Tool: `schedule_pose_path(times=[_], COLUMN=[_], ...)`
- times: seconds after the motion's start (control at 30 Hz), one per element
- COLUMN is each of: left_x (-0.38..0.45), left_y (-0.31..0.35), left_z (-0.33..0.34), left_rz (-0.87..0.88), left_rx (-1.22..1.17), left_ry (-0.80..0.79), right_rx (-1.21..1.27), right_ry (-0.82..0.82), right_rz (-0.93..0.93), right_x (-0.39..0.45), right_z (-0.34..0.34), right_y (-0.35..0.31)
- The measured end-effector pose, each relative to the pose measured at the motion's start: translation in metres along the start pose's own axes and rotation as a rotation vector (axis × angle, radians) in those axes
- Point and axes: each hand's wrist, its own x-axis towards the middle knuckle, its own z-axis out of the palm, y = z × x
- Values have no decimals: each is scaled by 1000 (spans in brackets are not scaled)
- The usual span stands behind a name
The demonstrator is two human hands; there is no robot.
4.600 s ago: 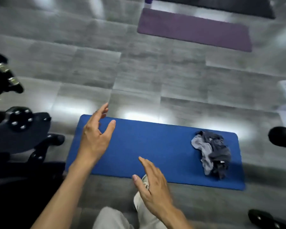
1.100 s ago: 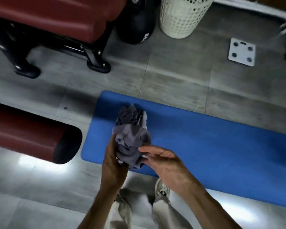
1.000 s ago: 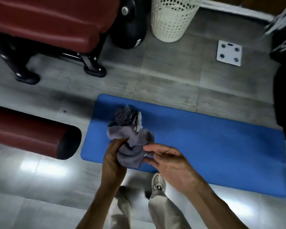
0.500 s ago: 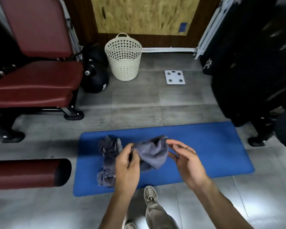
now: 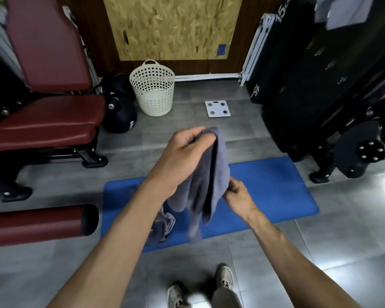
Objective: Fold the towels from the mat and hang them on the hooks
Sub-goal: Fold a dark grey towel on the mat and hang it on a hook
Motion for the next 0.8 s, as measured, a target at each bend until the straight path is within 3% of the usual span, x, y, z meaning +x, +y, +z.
schedule_pose_path(times=[0.07,0.2,0.33,0.47,0.57,0.63,0.73,0.8], left_x=[6,10,-8,-41,-64,-71,-64,-54], left_y=[0,-32,-88,-123,-122,-119,-124,-122], left_z=[3,14,55,136,202,247,308,343], left_rz=[-55,-52,-119,-185,-75,-55,-160,-175], left_rx=[-33,178,280,233,68,57,19,44], left_ry=[153,390,477,411,349,245,52,69], right_rx=[75,319,585,804,966,1080,1165,1211], right_ry=[-4,72,65,90,121,122,119,88], right_rz=[-19,51,120,242,350,368,361,336], right_x=[-6,-19,-33,-45,-49,-51,-57,-63], right_z=[-14,-55,-102,-148,-188,-220,-262,-290], right_y=[-2,-15,-24,-20,-13,-6,4,6])
